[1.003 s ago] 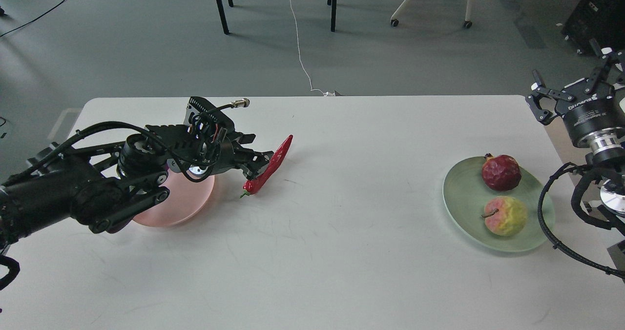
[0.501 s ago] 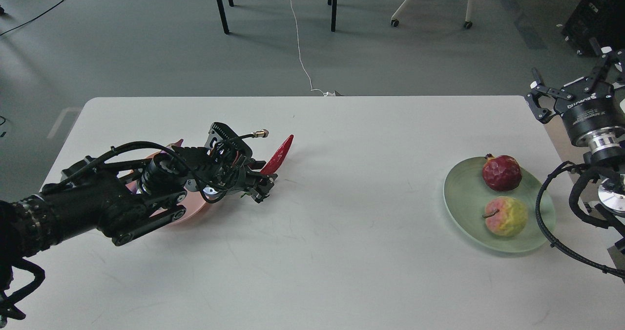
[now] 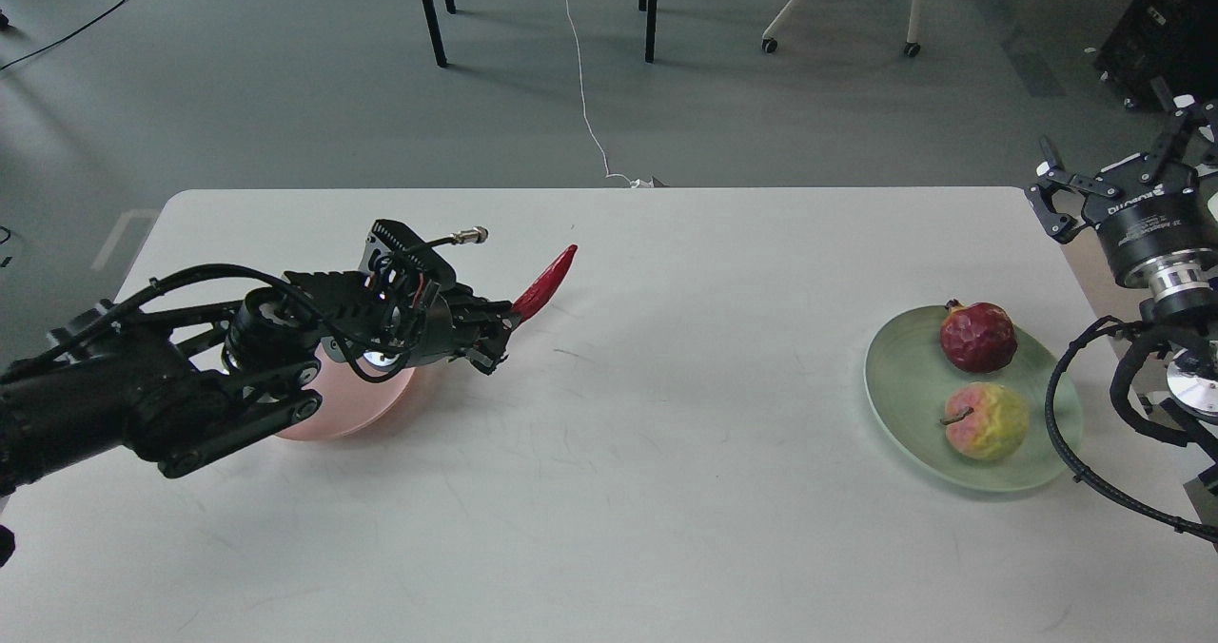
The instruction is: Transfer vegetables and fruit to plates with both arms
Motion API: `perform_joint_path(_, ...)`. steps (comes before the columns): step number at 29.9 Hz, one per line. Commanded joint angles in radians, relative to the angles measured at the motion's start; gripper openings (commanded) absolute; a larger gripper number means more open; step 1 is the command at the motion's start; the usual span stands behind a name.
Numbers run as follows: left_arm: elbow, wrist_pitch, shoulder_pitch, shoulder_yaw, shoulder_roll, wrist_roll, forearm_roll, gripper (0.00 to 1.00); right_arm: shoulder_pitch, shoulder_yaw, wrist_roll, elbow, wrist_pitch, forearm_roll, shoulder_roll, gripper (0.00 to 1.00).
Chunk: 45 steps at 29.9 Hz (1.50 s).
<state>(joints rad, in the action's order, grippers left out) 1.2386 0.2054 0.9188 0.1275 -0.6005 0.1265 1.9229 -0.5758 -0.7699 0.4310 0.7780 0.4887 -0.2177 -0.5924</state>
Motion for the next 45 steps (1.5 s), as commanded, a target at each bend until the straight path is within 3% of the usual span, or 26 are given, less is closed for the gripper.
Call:
perform_joint_path(1, 0.143, 0.002, -0.012, 0.007, -0.189, -0.001, -0.008, 0.1, -0.004, 0.001, 0.0, 0.0, 0.0, 0.0, 0.0, 0.99)
perform_joint_path(6, 0.156, -0.008, -0.095, 0.003, -0.349, 0.008, -0.008, 0.1, -0.004, 0.001, 0.0, 0.0, 0.0, 0.0, 0.002, 0.99)
perform_joint_path(11, 0.151, -0.008, -0.153, 0.009, -0.401, 0.004, -0.01, 0.15, -0.001, 0.006, 0.0, -0.006, 0.0, 0.001, 0.002, 0.99)
perform_joint_path(18, 0.144, -0.008, -0.167, 0.011, -0.387, -0.002, -0.012, 0.49, -0.004, 0.006, 0.0, -0.013, 0.0, 0.001, 0.002, 0.99)
perform_joint_path(21, 0.144, -0.009, -0.166, 0.012, -0.374, -0.002, -0.015, 0.54, -0.004, 0.006, 0.0, -0.013, 0.0, 0.001, 0.002, 0.99)
perform_joint_path(25, 0.144, -0.008, -0.163, 0.041, -0.366, 0.005, -0.056, 0.75, -0.006, 0.006, 0.0, -0.01, 0.0, 0.001, 0.002, 0.99)
perform_joint_path(28, 0.139, -0.008, -0.152, 0.086, -0.354, 0.005, -0.183, 0.83, -0.012, 0.001, 0.0, -0.009, 0.0, 0.001, 0.002, 1.0)
perform_joint_path(33, 0.073, -0.003, -0.147, 0.245, -0.285, 0.005, -0.493, 0.94, -0.036, -0.002, 0.0, -0.014, 0.0, 0.001, 0.002, 1.0)
perform_joint_path(38, -0.051, 0.003, -0.098, 0.365, -0.136, 0.007, -0.77, 0.95, -0.039, 0.006, -0.011, -0.014, 0.0, 0.003, -0.001, 1.0)
perform_joint_path(45, -0.188, -0.003, -0.051, 0.428, 0.096, 0.01, -1.111, 0.97, -0.078, 0.011, -0.029, -0.037, 0.0, 0.004, 0.014, 1.0)
